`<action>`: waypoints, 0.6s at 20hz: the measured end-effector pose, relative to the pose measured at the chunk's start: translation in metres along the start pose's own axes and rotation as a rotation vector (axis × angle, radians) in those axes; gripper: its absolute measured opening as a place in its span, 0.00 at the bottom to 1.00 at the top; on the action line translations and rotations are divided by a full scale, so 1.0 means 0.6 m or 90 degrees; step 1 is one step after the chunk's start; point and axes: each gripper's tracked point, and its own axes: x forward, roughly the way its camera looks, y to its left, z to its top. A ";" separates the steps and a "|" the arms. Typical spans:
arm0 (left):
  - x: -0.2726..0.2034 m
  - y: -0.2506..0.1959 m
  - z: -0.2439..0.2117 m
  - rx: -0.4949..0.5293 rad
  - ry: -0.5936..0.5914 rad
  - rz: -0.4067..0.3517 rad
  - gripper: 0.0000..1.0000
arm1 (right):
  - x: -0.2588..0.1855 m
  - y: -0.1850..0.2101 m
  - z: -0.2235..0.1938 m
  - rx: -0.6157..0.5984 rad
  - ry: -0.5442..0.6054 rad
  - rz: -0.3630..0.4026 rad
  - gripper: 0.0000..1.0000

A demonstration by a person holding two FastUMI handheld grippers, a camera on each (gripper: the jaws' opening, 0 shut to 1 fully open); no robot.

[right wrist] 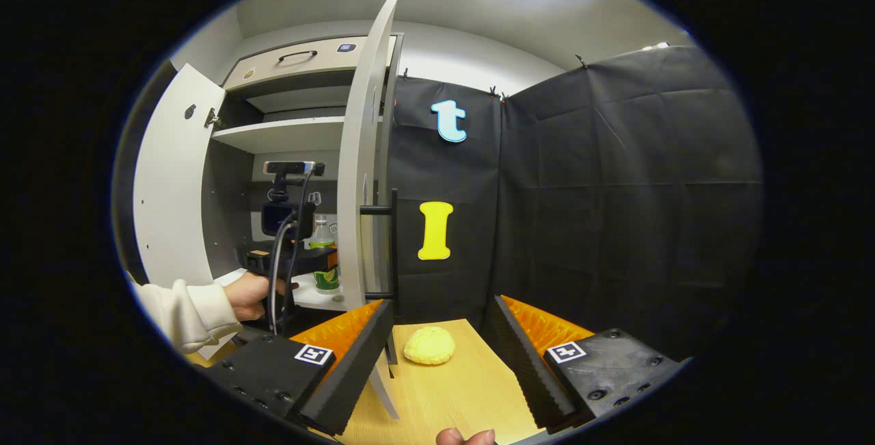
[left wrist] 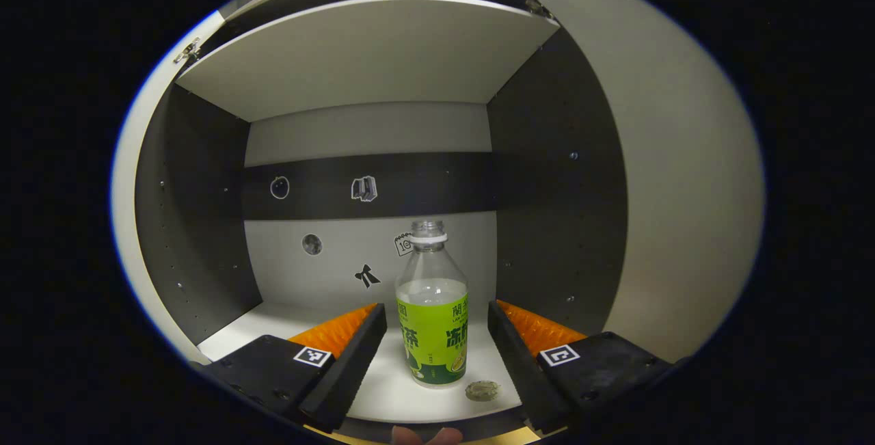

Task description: Grasp the bottle in the cabinet with the left hand and place it on the coaster, then close the right door with the right hand and the left door with the left hand.

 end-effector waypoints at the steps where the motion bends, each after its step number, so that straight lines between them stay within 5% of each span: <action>1: 0.017 -0.002 -0.009 -0.007 0.009 0.001 0.95 | 0.002 -0.002 -0.001 0.001 0.001 0.000 0.98; 6: 0.057 0.011 -0.021 -0.009 0.005 0.018 0.95 | 0.005 -0.020 0.001 -0.007 -0.002 -0.007 0.95; 7: 0.056 0.009 -0.018 -0.018 0.003 0.014 0.79 | 0.004 -0.025 -0.001 -0.006 0.000 -0.010 0.98; 12: -0.018 0.027 0.029 -0.025 -0.049 -0.009 0.76 | 0.001 -0.029 0.003 0.010 -0.001 -0.017 0.98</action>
